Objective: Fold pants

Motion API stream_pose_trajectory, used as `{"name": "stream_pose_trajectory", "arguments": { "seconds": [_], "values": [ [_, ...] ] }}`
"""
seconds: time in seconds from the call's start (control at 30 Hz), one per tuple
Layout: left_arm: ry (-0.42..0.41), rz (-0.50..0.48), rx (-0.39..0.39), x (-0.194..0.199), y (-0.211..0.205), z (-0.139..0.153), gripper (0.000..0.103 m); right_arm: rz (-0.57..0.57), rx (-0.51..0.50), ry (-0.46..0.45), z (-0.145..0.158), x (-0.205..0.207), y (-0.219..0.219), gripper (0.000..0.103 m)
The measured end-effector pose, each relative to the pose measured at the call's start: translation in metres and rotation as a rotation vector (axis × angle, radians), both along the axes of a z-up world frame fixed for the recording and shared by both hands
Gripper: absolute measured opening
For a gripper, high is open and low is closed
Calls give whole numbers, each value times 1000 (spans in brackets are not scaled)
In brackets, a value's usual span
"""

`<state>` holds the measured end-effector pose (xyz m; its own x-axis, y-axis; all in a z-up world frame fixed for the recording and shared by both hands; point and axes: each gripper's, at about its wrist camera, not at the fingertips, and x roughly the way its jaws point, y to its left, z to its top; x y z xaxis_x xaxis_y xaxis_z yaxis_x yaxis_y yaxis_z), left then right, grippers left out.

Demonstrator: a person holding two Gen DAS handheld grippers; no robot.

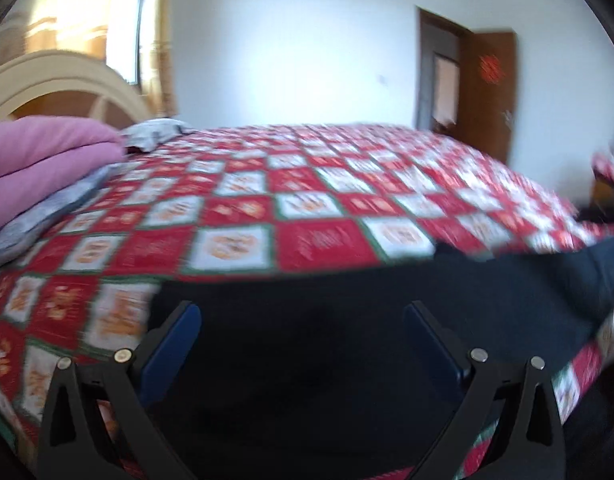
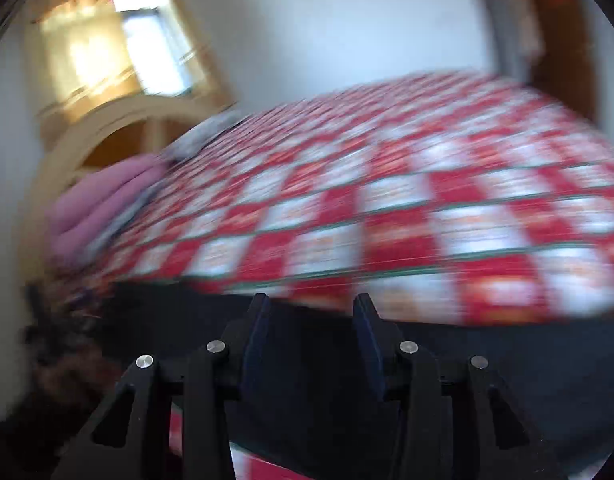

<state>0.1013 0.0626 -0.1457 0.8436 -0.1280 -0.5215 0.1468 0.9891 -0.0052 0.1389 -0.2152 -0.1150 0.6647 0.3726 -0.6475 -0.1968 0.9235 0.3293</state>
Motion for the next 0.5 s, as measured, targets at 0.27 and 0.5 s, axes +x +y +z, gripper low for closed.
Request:
{"name": "stream_pose_trajectory", "arguments": {
  "seconds": [0.27, 0.5],
  "values": [
    [79, -57, 31, 5, -11, -29, 103, 233, 195, 283, -49, 112, 123, 45],
    [65, -40, 29, 6, -10, -38, 103, 256, 270, 501, -89, 152, 149, 43]
  ]
}}
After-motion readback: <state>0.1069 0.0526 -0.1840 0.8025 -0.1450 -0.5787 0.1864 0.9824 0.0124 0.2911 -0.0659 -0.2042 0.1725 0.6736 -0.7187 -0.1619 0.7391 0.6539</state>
